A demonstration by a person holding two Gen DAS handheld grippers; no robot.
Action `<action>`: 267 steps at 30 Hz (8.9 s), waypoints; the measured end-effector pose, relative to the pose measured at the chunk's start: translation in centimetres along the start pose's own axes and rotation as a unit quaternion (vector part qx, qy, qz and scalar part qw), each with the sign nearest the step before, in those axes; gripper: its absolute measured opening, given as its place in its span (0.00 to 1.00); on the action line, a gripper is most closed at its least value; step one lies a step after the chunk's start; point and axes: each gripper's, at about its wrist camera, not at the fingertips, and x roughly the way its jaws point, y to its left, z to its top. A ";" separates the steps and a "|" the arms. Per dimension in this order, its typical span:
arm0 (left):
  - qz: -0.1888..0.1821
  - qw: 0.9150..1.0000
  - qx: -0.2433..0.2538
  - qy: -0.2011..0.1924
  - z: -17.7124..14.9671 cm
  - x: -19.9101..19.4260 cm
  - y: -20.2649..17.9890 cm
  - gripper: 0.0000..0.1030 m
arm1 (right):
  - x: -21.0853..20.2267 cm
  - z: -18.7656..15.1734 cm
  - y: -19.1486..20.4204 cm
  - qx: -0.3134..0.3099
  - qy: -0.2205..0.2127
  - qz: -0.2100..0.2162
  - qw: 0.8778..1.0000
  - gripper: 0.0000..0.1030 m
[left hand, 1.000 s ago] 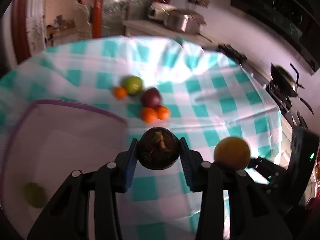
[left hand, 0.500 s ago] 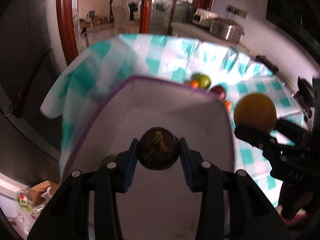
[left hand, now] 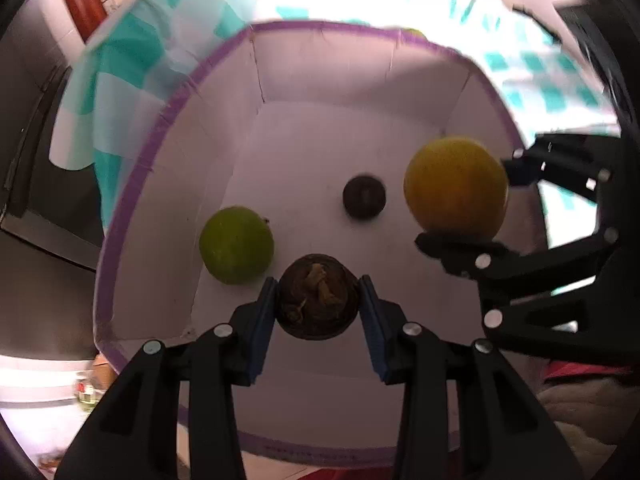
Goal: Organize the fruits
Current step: 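Carry the pear and dark fruit over the box with both tools, then open the right tool to drop the pear while the left tool drops the dark fruit, then grasp an orange with the right tool, then grasp a second orange with the left tool, then carry both oranges over the box with both tools, then open the left tool to drop its orange while the right tool drops its orange, then reach to the red apple and grasp it with the right tool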
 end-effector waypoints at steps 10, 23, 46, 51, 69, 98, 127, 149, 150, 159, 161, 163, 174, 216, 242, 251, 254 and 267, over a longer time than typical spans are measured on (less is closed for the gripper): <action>0.022 0.997 0.028 0.066 0.5 3.0 0.2 0.40 | 3.3 1.4 -0.3 -0.046 0.092 -0.073 0.992 0.56; 0.026 0.997 0.018 0.066 -0.5 3.4 0.5 0.62 | 4.3 1.1 1.4 -0.098 0.116 -0.120 0.981 0.59; 0.151 0.976 -0.086 -0.133 -2.6 -2.9 -3.3 0.95 | -8.5 -3.9 -9.0 0.112 -0.223 -0.007 0.968 0.79; 0.174 0.967 -0.104 -0.157 -0.2 -3.3 -4.8 0.95 | -7.5 -8.8 -16.7 0.223 -0.220 -0.040 0.949 0.79; 0.129 0.968 -0.048 -0.208 9.4 -3.8 -20.4 0.95 | 6.4 -5.5 -31.2 0.162 -0.103 -0.054 0.980 0.66; 0.128 0.985 0.024 -0.112 24.6 15.1 -25.5 0.87 | 5.3 -12.8 -40.4 0.207 -0.154 0.001 0.966 0.40; -0.031 0.999 -0.021 -0.034 13.0 12.8 -29.9 0.43 | 2.7 -17.2 -35.6 0.223 -0.139 0.011 0.965 0.40; -0.025 0.976 -0.046 -0.213 6.9 -7.9 -14.1 0.43 | -11.2 -12.6 -18.1 0.176 -0.222 0.013 0.959 0.40; -0.020 0.973 -0.050 -0.223 6.6 -8.9 -13.0 0.43 | -11.7 -12.0 -17.3 0.169 -0.228 0.013 0.959 0.40; 0.007 0.958 -0.094 -0.271 2.4 -14.4 -3.6 0.43 | -14.3 -8.2 -10.4 0.135 -0.254 0.019 0.957 0.40; 0.012 0.956 -0.104 -0.275 1.5 -14.7 -2.0 0.43 | -14.4 -7.3 -9.0 0.124 -0.256 0.020 0.959 0.40; 0.018 0.953 -0.105 -0.282 0.6 -15.1 -0.8 0.43 | -15.0 -6.3 -7.6 0.105 -0.266 0.020 0.958 0.40; 0.028 0.949 -0.129 -0.287 -1.7 -14.3 3.0 0.43 | -15.7 -5.1 -4.4 0.042 -0.268 0.006 0.963 0.40; 0.101 0.992 -0.072 -0.037 -0.8 1.7 2.2 0.89 | 1.3 -2.4 2.7 -0.123 0.013 -0.001 0.992 0.68; 0.200 0.966 -0.028 -0.162 5.5 -1.3 -12.7 0.96 | -3.5 -10.1 -23.9 0.256 -0.145 0.021 0.956 0.73; 0.218 0.966 -0.048 -0.132 7.6 0.6 -18.0 0.96 | 2.6 -6.0 -30.7 0.251 -0.117 0.031 0.960 0.73; 0.226 0.965 -0.023 -0.129 7.9 0.6 -20.4 0.96 | 5.1 -2.5 -31.9 0.233 -0.117 0.035 0.965 0.73; 0.128 0.986 0.052 -0.093 12.3 4.0 -27.1 0.96 | 9.4 0.9 -34.0 0.172 -0.096 0.004 0.980 0.56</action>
